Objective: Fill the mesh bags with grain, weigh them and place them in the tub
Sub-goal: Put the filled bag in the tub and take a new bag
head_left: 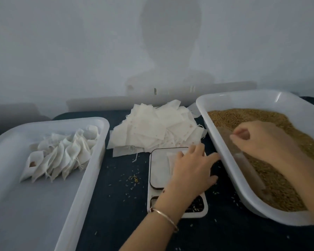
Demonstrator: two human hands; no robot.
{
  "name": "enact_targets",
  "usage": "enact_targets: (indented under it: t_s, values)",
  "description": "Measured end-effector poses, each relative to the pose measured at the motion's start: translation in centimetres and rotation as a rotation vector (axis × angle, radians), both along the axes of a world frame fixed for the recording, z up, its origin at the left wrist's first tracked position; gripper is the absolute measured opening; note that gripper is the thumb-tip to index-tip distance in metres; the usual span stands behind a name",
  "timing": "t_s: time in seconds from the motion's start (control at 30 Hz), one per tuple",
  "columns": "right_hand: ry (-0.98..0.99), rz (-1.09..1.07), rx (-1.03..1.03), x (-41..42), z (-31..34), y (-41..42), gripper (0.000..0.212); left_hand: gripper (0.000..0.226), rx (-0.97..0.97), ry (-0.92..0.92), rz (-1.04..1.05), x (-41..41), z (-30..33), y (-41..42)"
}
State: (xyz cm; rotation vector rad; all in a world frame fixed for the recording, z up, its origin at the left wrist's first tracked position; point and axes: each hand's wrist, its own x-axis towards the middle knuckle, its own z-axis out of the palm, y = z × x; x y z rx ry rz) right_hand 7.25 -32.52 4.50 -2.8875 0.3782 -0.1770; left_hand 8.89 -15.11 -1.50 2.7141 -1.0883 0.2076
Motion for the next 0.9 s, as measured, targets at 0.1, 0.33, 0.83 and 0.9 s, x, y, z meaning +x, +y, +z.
enact_targets:
  t_s: [0.1,0.33,0.83,0.9]
  values:
    - [-0.128,0.106,0.019,0.8,2.2,2.4,0.019,0.022,0.141,-0.068,0.089,0.5,0.5,-0.6]
    - [-0.141,0.327,0.323,8.0,2.0,8.7,0.017,0.013,-0.256,0.294,0.235,3.2,4.7,6.3]
    - [-0.068,0.277,0.05,14.6,-7.4,15.3,0.019,0.031,-0.314,-0.048,0.742,4.3,5.5,26.2]
    - [-0.111,0.278,0.053,14.4,-7.2,15.3,0.018,0.028,-0.287,-0.11,0.74,4.2,4.6,26.3]
